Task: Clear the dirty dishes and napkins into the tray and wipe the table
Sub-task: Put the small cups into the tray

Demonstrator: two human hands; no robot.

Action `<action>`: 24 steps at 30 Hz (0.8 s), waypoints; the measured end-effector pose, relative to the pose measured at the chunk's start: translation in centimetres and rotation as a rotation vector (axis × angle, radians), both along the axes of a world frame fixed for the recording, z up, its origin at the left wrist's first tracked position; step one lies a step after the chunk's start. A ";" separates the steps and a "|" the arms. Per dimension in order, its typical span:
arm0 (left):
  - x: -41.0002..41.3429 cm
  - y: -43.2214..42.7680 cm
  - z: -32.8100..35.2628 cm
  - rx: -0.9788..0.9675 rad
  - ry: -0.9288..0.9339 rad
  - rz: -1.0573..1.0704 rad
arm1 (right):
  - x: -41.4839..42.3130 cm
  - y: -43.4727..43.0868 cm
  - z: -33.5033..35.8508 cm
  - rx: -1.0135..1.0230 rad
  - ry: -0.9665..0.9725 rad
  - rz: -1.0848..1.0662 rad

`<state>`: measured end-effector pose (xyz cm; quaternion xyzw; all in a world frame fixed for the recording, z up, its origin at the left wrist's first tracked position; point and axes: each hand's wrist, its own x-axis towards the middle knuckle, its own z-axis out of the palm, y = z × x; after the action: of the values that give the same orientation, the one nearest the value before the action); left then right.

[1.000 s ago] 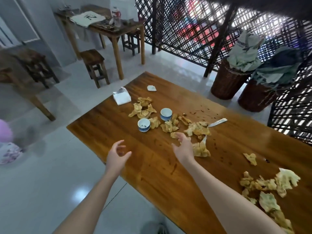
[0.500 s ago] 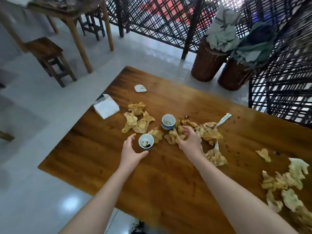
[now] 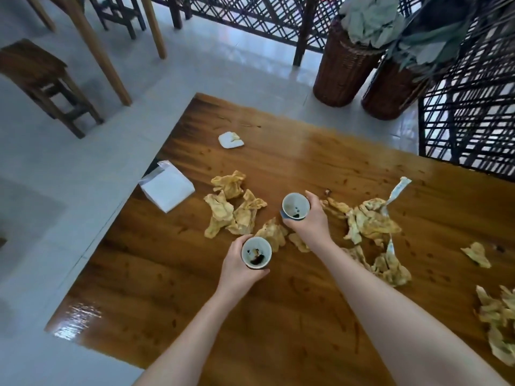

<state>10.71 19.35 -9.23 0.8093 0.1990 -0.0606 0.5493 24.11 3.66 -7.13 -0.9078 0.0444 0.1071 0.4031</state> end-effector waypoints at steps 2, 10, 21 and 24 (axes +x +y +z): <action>0.5 0.4 0.1 -0.012 -0.004 0.021 | 0.5 0.4 -0.4 -0.042 -0.001 -0.002; 3.1 0.0 2.6 -0.011 -0.082 0.007 | 0.3 -0.9 1.6 -0.014 -0.096 -0.060; 4.3 -10.9 5.6 -0.009 -0.165 -0.239 | -5.9 -14.9 5.2 -0.009 -0.105 -0.316; 3.4 -15.2 6.3 0.015 -0.173 -0.317 | -9.3 -19.7 5.9 -0.026 -0.104 -0.383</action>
<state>14.10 4.11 -2.96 0.8369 0.0213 -0.0748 0.5418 14.84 -16.01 -1.20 -0.8923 0.1965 -0.0193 0.4061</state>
